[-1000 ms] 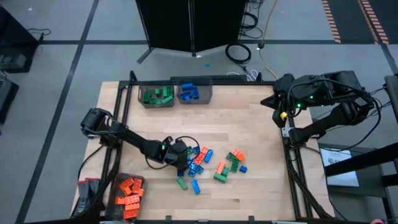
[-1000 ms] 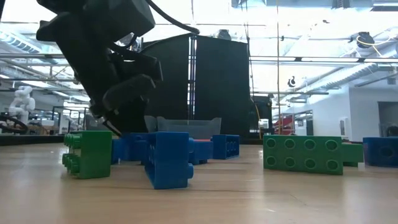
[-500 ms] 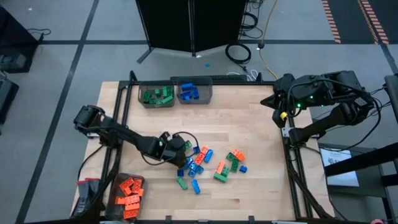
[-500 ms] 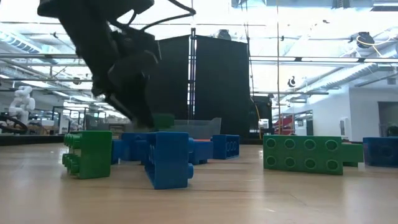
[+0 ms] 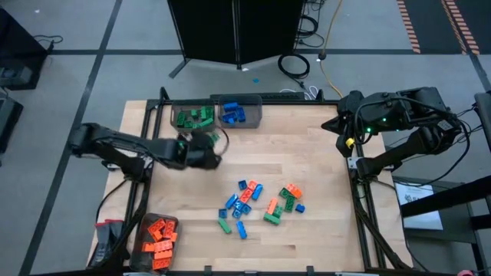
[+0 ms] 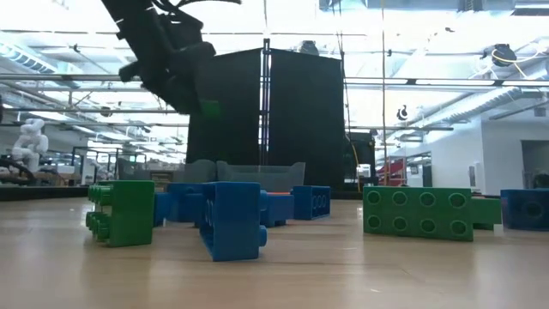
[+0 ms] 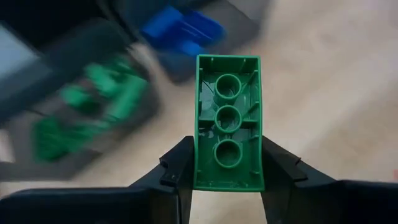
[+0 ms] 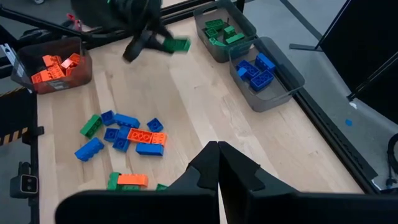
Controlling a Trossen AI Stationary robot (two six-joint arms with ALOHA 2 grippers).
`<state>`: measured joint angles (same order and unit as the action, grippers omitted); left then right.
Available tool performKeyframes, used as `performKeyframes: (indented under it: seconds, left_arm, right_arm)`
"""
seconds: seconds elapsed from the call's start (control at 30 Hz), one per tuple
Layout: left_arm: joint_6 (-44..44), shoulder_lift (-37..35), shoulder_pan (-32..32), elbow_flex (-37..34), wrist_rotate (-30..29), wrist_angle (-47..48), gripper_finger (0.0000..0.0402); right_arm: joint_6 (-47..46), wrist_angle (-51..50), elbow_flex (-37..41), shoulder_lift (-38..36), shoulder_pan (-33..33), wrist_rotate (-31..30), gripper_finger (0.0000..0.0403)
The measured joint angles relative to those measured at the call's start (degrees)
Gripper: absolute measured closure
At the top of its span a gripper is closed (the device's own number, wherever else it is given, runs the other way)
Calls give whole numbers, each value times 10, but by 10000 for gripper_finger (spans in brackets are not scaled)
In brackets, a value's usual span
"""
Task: Sort blocks
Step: Put the green gamepiece into the top left black bin
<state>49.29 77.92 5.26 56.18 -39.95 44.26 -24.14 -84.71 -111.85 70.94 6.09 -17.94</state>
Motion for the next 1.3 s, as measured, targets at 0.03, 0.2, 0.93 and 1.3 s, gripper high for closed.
performKeyframes:
  seconds: [0.03, 0.2, 0.93, 1.3]
  left_arm:
    - [0, -14, -14, 0, -10, 9, 282]
    - [-4, -67, -82, 0, -50, 42, 282]
    - [-15, -46, -311, -30, -53, -19, 282]
    - [-3, 56, -327, -30, -26, -23, 282]
  right_arm:
    - [0, 0, 0, 0, 0, 0, 403]
    - [0, 0, 0, 0, 0, 0, 403]
    - [8, 0, 0, 0, 0, 0, 403]
    - [13, 0, 0, 0, 0, 0, 403]
